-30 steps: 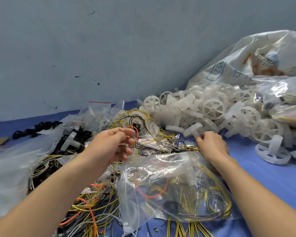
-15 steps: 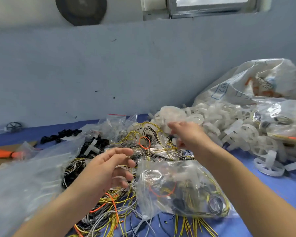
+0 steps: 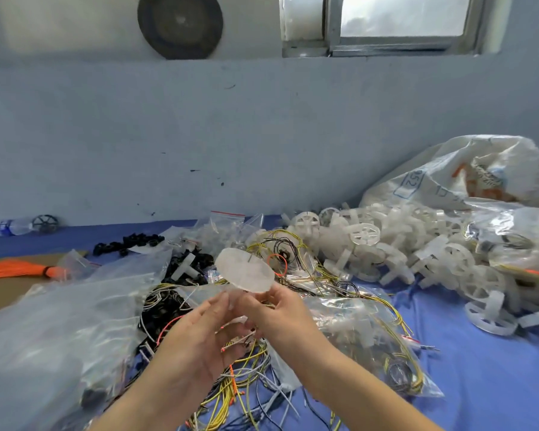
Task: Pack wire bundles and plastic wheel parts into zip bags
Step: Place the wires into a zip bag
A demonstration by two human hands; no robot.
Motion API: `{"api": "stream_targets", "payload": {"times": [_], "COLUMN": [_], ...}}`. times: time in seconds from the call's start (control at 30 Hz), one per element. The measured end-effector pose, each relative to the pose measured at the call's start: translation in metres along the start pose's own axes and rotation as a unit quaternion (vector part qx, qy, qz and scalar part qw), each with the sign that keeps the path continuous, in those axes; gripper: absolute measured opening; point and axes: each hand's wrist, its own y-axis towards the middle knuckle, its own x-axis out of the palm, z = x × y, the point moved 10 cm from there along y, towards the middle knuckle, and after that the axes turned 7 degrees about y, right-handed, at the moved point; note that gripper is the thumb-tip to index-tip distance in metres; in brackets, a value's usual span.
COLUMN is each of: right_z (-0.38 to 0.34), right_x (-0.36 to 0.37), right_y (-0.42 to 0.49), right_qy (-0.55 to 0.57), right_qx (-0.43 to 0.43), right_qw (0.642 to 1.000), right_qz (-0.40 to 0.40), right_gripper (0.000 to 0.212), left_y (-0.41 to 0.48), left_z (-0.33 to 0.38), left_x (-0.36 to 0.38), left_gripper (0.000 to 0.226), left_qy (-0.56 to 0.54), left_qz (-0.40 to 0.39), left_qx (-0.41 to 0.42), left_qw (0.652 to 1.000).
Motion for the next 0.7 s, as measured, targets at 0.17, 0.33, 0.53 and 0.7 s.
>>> {"api": "stream_targets", "payload": {"times": [0.17, 0.33, 0.53, 0.7], "right_z": [-0.031, 0.001, -0.013, -0.028], "right_x": [-0.013, -0.019, -0.022, -0.038], "right_y": [-0.007, -0.021, -0.028, -0.027], "right_qy": [-0.417, -0.642, -0.607, -0.525], "right_qx": [-0.149, -0.168, -0.26, -0.261], "right_qw": [0.895, 0.731, 0.743, 0.809], "right_qz": [-0.055, -0.158, -0.107, -0.043], "right_gripper": [0.023, 0.053, 0.023, 0.029], "left_y": [0.005, 0.007, -0.002, 0.001], "left_z": [-0.002, -0.012, -0.046, -0.048], "left_x": [-0.021, -0.052, -0.032, -0.026], "left_gripper": [0.032, 0.038, 0.034, 0.017], "left_qy": [-0.058, 0.057, -0.003, 0.103], "left_qz": [0.044, 0.095, 0.058, 0.077], "left_qx": [-0.016, -0.051, -0.141, -0.126], "left_qw": [0.997, 0.992, 0.988, 0.984]}}
